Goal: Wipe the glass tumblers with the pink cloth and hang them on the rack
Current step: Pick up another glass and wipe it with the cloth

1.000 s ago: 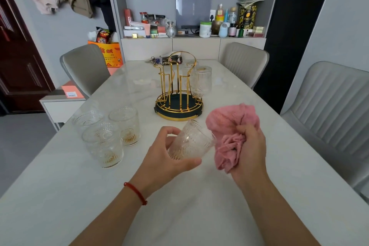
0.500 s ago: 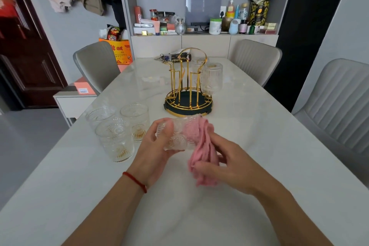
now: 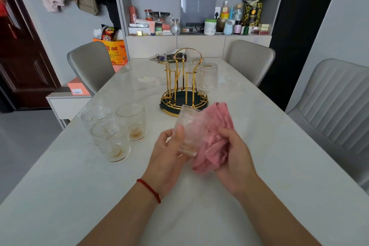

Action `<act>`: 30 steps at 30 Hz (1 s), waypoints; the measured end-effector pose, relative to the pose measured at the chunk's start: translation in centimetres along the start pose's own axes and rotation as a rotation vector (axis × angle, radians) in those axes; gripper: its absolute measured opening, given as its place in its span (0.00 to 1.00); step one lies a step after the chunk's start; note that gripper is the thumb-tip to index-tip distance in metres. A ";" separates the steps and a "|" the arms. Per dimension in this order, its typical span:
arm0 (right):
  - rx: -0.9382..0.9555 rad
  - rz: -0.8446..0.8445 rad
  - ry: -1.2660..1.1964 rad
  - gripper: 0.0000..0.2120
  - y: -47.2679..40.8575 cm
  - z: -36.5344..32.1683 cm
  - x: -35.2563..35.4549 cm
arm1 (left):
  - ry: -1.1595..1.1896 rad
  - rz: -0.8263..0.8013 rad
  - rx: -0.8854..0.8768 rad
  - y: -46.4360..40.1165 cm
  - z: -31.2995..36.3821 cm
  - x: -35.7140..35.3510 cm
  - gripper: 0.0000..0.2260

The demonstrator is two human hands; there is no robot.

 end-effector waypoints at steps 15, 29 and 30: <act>0.304 0.074 0.400 0.25 -0.6 -1.8 0.2 | -0.315 -0.236 -0.200 2.3 0.5 -3.2 0.22; 0.142 0.391 0.174 0.25 0.0 -1.1 3.2 | -0.358 -0.212 -0.026 2.3 -2.1 -4.0 0.27; 0.134 0.371 0.154 0.25 0.1 -1.1 2.9 | -0.422 -0.228 -0.102 2.6 -1.7 -4.2 0.25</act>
Point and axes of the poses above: each hand's wrist, its own y-axis away from the middle knuckle, its own x-axis out of the back of the hand, z = x × y, the point moved 9 cm from there along -y, towards the middle knuckle, and after that the axes turned 12 degrees about y, right-handed, at the moved point
